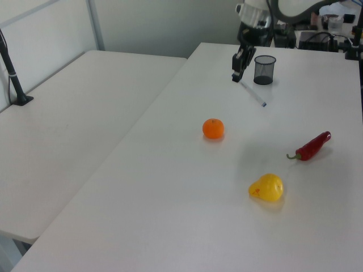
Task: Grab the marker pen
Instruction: 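Carry the marker over beside the orange and lower it, then open the gripper to release the marker onto the table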
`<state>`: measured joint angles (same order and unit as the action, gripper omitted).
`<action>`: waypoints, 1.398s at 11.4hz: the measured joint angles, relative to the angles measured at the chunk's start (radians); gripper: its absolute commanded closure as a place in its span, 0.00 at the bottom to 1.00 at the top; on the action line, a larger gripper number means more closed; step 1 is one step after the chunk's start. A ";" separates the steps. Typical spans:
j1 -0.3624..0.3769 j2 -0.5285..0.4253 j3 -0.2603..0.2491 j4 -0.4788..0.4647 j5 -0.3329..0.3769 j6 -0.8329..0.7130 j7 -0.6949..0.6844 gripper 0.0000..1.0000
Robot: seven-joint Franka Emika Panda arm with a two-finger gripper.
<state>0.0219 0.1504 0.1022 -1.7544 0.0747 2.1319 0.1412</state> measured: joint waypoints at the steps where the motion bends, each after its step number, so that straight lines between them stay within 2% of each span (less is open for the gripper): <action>1: 0.000 0.018 0.015 -0.017 -0.020 0.004 0.000 1.00; 7: 0.009 0.084 0.029 -0.131 -0.137 0.120 0.001 1.00; 13: 0.010 0.125 0.030 -0.188 -0.163 0.137 0.001 0.99; 14: 0.010 0.127 0.030 -0.190 -0.164 0.138 0.001 0.94; 15: 0.013 0.130 0.030 -0.193 -0.164 0.139 0.000 0.84; 16: 0.018 0.132 0.030 -0.197 -0.165 0.147 0.000 0.68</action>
<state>0.0395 0.2824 0.1325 -1.9519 -0.0903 2.2786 0.1411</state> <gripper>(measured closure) 0.833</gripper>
